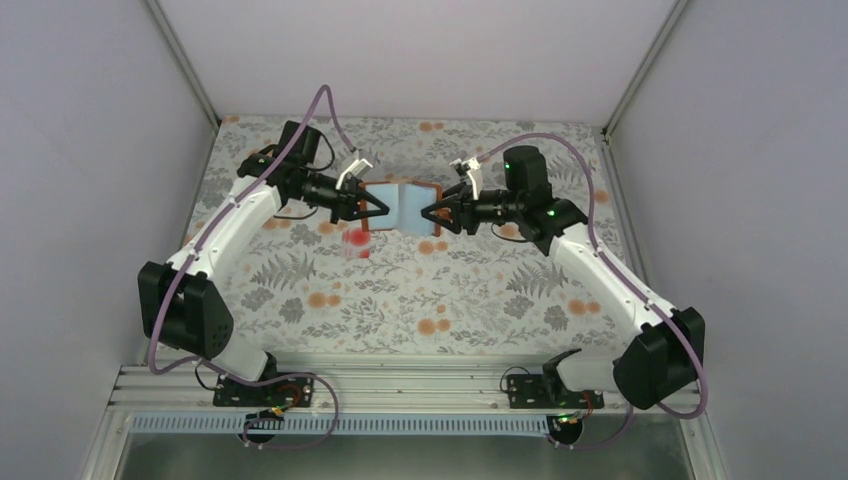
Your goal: Take the credit cards out of the card holder
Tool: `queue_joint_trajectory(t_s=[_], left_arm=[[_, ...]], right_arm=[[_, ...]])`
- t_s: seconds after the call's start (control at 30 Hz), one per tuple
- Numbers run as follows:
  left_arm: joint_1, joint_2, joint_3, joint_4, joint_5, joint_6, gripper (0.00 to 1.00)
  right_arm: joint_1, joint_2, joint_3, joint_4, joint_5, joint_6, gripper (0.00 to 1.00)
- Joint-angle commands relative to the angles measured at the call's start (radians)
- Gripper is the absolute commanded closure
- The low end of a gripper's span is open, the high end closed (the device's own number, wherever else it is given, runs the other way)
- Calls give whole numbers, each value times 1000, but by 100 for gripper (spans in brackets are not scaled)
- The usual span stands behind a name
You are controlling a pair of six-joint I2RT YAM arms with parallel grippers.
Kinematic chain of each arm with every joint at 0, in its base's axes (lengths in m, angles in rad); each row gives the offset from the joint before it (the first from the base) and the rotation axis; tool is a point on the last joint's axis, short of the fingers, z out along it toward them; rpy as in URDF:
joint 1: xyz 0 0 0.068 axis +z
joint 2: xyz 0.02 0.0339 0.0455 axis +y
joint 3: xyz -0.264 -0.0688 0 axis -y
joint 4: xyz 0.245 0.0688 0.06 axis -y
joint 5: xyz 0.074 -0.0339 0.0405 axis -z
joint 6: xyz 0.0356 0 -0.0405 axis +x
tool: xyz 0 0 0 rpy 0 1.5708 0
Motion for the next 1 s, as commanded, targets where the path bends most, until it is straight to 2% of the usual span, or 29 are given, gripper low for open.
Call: queue_joint_trajectory(t_s=[0.0,0.23,0.4,0.57,0.77,0.97], left_arm=[[15,-16,42,-38,79,74,98],[16,-18,34,-49,83,85,98],[16,-18,38,-47,86,82,98],[14,-21,26,-39,88,77,98],[-2,-21,-2,-12,74,61,98],[-12,-22,-17,-1,46,54,96]], right_arm=[[-8,-48,-26,-9,26,-45,56],[-12,-53,-39,-25,14,-56,49],[-2,-23,-39,-5,38,-24,48],[30,26,-36,52,51,16,61],[102,81,4,112,62,43,63],[153,116,42,141,62,54,87]])
